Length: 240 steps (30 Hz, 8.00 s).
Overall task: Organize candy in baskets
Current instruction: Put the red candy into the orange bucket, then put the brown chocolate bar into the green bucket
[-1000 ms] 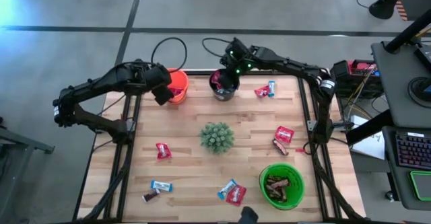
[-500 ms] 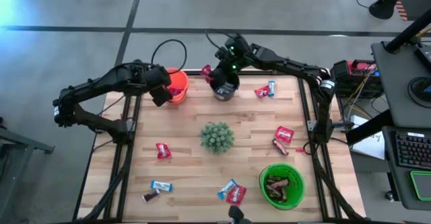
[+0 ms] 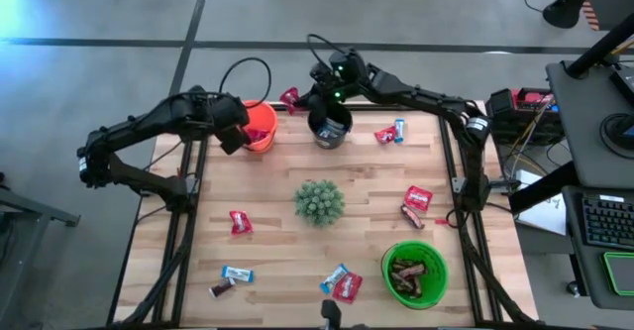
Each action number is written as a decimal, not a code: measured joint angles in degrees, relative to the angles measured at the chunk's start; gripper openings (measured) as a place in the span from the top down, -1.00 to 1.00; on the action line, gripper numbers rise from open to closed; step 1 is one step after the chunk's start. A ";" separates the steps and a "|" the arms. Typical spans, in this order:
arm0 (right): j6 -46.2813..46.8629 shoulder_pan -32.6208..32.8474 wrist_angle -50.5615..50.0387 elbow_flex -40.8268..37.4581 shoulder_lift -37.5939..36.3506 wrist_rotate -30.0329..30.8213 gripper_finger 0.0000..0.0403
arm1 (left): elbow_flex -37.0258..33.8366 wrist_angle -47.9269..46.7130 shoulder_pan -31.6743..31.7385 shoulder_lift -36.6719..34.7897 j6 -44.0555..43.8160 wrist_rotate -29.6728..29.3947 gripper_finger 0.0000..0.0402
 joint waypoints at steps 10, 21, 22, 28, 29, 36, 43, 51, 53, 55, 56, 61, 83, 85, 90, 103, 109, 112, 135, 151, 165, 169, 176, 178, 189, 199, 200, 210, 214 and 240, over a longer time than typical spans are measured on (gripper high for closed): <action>0.56 -0.05 0.60 13.05 10.26 -8.16 0.91 | 0.00 0.09 4.14 -1.00 1.27 -0.24 0.16; -1.16 -1.33 -4.36 30.26 21.87 -15.20 0.91 | 0.00 0.23 8.28 -1.24 2.12 -0.23 0.16; -1.13 -1.38 -5.09 31.39 22.66 -15.48 0.91 | 0.00 0.22 8.59 -1.22 2.14 -0.21 0.16; 2.03 -1.69 -5.10 33.31 25.01 -19.40 0.91 | 0.00 0.24 9.86 -1.22 2.14 -0.14 0.16; 2.09 -1.77 -5.01 33.31 25.01 -19.42 0.91 | 0.00 0.24 9.96 -1.22 2.14 -0.11 0.16; 1.54 -1.98 -4.53 33.31 25.01 -19.62 0.91 | 0.00 0.30 10.17 -1.17 2.15 0.02 0.16; 0.40 -0.63 -3.12 33.31 25.01 -19.54 0.91 | 0.00 0.99 10.17 -1.16 2.28 0.02 0.16; 2.99 1.98 2.68 33.38 25.00 -18.03 0.91 | 0.00 2.65 10.17 -1.14 2.73 0.00 0.16; 3.42 2.28 2.89 33.40 24.97 -17.66 0.91 | 0.00 2.65 10.17 -1.14 3.31 0.00 0.16; 3.44 2.51 2.87 33.40 24.97 -17.63 0.91 | 0.00 3.40 10.17 -1.14 4.11 0.25 0.16; 3.42 2.59 2.89 33.39 24.97 -17.63 0.91 | 0.00 4.56 10.17 -1.14 5.04 0.88 0.16; 2.76 3.06 3.04 33.40 24.84 -17.68 0.91 | 1.54 9.70 10.89 -1.14 12.81 12.40 0.16; 2.38 3.60 2.19 33.44 18.73 -19.38 0.91 | 7.21 16.60 30.08 -0.58 31.15 69.08 0.16; 2.70 3.92 2.16 33.44 18.67 -19.48 0.91 | 7.35 18.70 30.08 0.14 30.86 72.99 0.16; 2.85 4.19 1.84 33.44 18.67 -19.47 0.91 | 8.51 18.79 30.18 1.39 30.87 75.05 0.16; 2.37 5.18 2.05 33.44 18.67 -18.51 0.91 | 10.19 21.38 30.17 2.28 32.18 76.41 0.23; 3.31 5.11 1.70 33.42 18.67 -17.36 0.91 | 10.36 21.22 30.19 3.25 33.58 76.85 0.60; 3.88 5.11 1.74 33.42 18.67 -17.34 0.91 | 10.38 21.25 30.17 3.19 34.36 76.85 0.83; 7.81 4.61 0.24 33.34 18.10 -12.55 0.33 | 10.40 19.84 30.54 2.93 40.24 64.53 1.00; 8.77 -0.28 -8.54 33.38 15.14 -13.85 0.08 | 10.27 6.89 31.66 8.75 43.44 44.29 1.00; 2.13 -2.39 -14.31 33.42 8.48 -11.03 0.08 | 10.27 4.50 31.55 13.17 41.60 41.81 0.68; -3.98 -2.95 -23.22 33.42 5.86 -0.71 0.08 | 10.27 4.48 31.48 13.14 41.40 41.86 0.51; -17.88 -3.35 -45.78 33.42 1.04 21.11 0.08 | 10.27 4.54 31.32 13.00 40.93 42.42 0.20; -20.20 -3.39 -52.89 33.42 -0.12 24.38 0.08 | 10.27 5.00 31.22 13.00 40.54 45.71 0.15; -21.53 -6.05 -75.38 33.03 -1.25 30.36 0.08 | 10.27 15.83 31.22 11.69 40.76 61.42 0.16; -14.59 -9.02 -77.71 24.67 -1.35 30.39 0.08 | 10.27 16.51 31.22 8.66 41.62 61.46 0.16; -14.57 -9.06 -77.67 23.63 -1.38 30.41 0.08 | 10.27 16.81 31.20 8.28 41.64 61.46 0.16; -12.07 -9.01 -77.60 13.03 -3.92 30.33 0.08 | 10.27 16.70 31.20 6.67 39.95 61.38 0.16; -9.73 -8.75 -77.63 8.16 -7.46 29.72 0.08 | 10.27 16.56 31.20 6.67 39.31 61.33 0.16; -2.66 -5.38 -76.83 -15.93 -27.64 28.45 0.08 | 10.27 16.29 31.21 6.62 32.54 58.27 0.16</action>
